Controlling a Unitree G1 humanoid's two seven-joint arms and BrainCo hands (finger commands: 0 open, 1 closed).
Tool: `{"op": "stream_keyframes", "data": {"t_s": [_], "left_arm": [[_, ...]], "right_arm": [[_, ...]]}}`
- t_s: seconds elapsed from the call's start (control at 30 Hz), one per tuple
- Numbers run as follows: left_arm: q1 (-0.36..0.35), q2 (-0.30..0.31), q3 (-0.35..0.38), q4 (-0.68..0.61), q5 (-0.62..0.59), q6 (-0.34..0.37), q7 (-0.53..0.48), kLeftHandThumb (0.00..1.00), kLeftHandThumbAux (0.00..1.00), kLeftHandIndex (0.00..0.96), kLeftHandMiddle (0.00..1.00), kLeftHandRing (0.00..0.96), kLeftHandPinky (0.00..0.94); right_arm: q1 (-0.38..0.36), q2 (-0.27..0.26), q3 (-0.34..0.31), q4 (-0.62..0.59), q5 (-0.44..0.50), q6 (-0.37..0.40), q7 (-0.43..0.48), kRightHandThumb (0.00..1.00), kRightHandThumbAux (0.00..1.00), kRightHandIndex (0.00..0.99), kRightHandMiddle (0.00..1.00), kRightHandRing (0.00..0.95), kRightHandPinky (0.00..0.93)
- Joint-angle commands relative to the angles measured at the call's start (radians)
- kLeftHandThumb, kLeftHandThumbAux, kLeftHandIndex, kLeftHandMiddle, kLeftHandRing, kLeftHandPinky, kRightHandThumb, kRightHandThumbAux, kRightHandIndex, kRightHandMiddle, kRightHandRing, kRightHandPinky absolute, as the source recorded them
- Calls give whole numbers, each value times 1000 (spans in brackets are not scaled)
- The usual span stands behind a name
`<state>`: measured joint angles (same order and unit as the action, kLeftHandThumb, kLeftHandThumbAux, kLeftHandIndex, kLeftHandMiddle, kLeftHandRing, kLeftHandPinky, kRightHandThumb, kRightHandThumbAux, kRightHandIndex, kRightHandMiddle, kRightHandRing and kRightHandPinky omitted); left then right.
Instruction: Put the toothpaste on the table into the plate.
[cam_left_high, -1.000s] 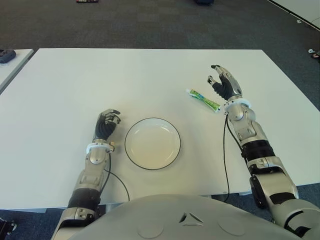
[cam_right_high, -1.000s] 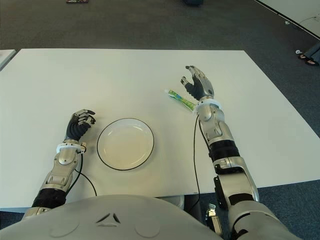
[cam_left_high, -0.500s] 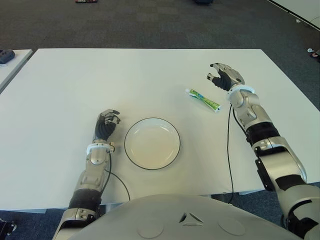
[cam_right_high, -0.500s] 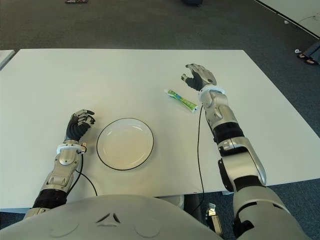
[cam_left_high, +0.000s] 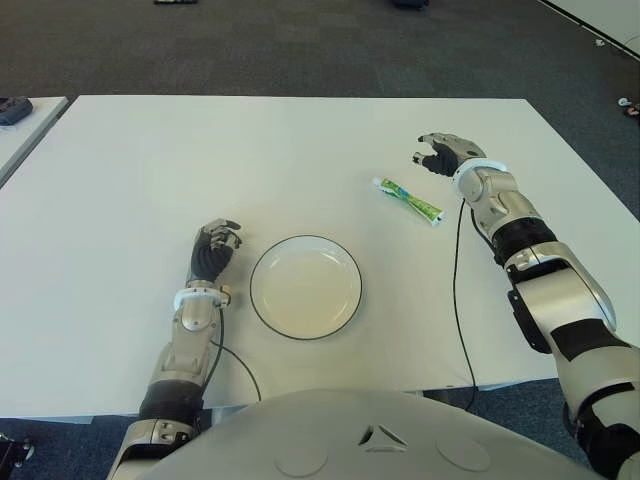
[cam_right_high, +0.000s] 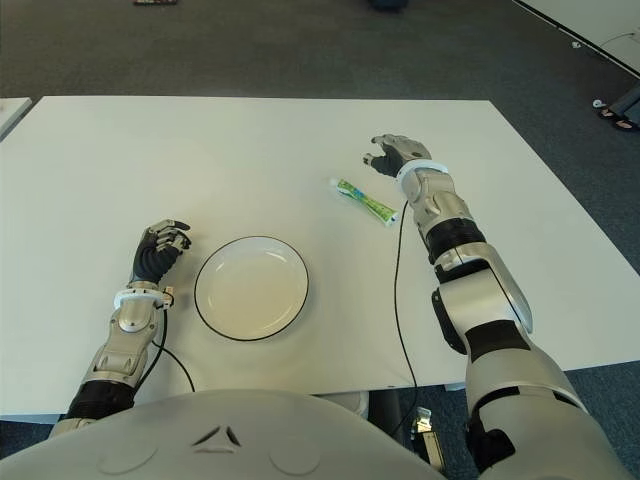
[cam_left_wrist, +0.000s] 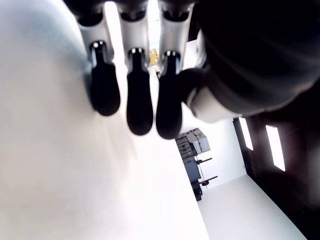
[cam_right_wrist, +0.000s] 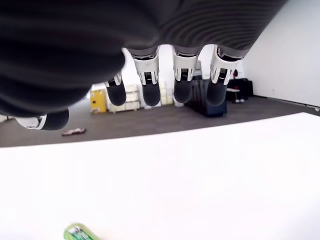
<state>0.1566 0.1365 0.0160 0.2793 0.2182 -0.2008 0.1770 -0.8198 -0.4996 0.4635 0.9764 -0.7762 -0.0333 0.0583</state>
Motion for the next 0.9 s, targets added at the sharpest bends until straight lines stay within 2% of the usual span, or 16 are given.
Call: {"op": "stream_keyframes", "data": {"t_s": [0.03,0.23,0.63,0.9], "left_arm": [[26,-13,-14,10,13,44,4,703,721,433,596,569,515],[26,-15,-15,2,16,60,11,703,721,433,594,568,516],[31,-23,-10,-6,11,54,17,704,720,434,588,565,523],[36,-23,-6,-3,12,43,20,704,720,434,589,568,534]], "right_arm": [[-46,43,58,100,-29,-20,4,569,117,0,0,0,0],[-63,66,100,162,-33,-30,13,552,119,0,0,0,0],[-37,94,155,194,-36,-43,48,542,108,0,0,0,0],[-36,118,194,258,-41,-57,41,550,117,0,0,0,0]]}}
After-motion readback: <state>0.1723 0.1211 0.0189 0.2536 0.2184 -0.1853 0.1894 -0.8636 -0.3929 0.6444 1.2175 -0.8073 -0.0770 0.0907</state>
